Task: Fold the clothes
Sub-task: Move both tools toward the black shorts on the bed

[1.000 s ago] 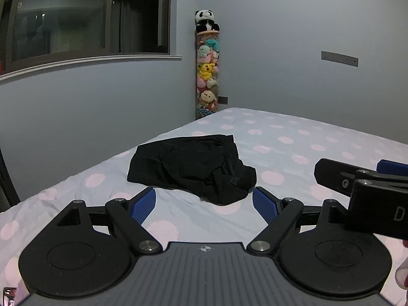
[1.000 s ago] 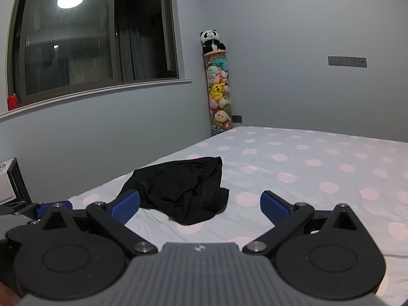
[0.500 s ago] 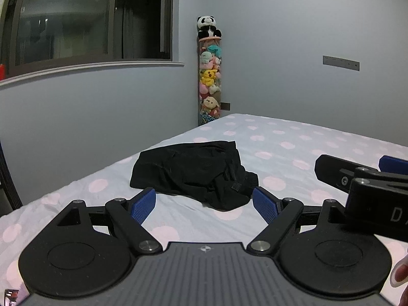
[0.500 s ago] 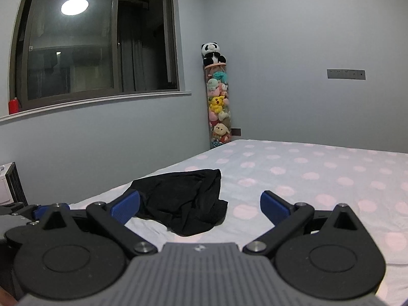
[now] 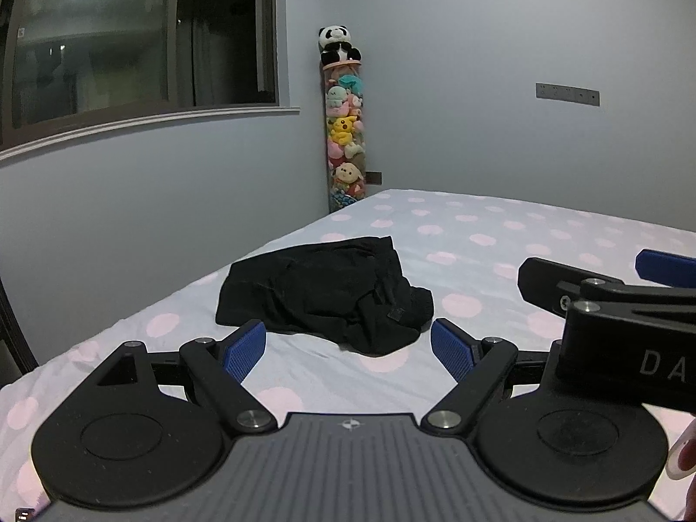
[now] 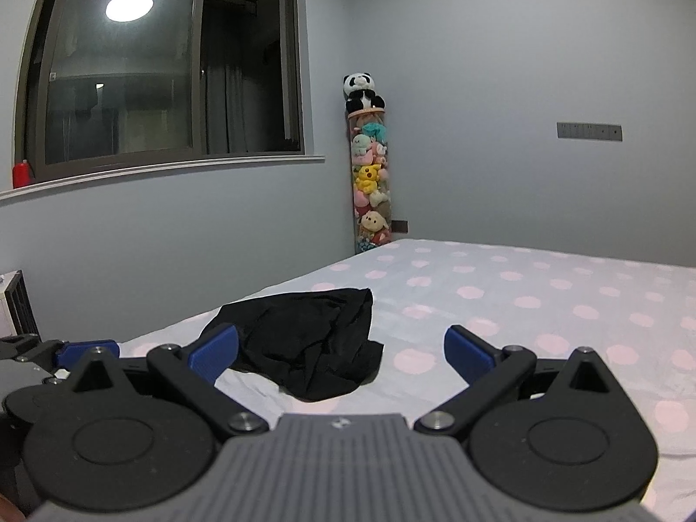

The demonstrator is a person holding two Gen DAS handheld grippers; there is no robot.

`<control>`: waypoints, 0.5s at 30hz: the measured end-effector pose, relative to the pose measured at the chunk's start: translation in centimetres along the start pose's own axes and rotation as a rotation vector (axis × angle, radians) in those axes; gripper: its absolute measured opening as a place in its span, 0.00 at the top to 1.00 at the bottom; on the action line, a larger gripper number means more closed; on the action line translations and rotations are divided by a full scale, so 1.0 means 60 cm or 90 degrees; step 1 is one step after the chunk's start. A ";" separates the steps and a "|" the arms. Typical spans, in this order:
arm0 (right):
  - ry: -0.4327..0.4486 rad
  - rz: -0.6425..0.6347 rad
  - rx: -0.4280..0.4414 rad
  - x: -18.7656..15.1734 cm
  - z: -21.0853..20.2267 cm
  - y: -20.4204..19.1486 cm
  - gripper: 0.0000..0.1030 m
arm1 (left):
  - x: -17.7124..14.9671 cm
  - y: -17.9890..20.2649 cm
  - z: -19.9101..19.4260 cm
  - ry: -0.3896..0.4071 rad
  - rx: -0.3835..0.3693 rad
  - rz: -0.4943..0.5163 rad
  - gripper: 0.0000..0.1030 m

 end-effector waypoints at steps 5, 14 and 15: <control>-0.012 0.000 -0.001 0.002 0.000 0.000 0.01 | -0.001 0.001 0.003 -0.007 -0.003 -0.001 0.19; -0.038 0.015 0.004 0.001 0.006 0.006 0.01 | -0.007 0.003 0.011 -0.027 -0.013 -0.006 0.19; -0.039 0.015 0.006 0.000 0.007 0.007 0.01 | -0.008 0.004 0.012 -0.029 -0.014 -0.005 0.19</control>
Point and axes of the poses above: each gripper's, at about its wrist camera, not at the fingertips, and z roughly the way its jaws point, y to its right, x to its top, the point moved 2 cm from there along z, roughly the way its jaws point, and after that the axes turned 3 degrees about y, right-handed, at the moved point
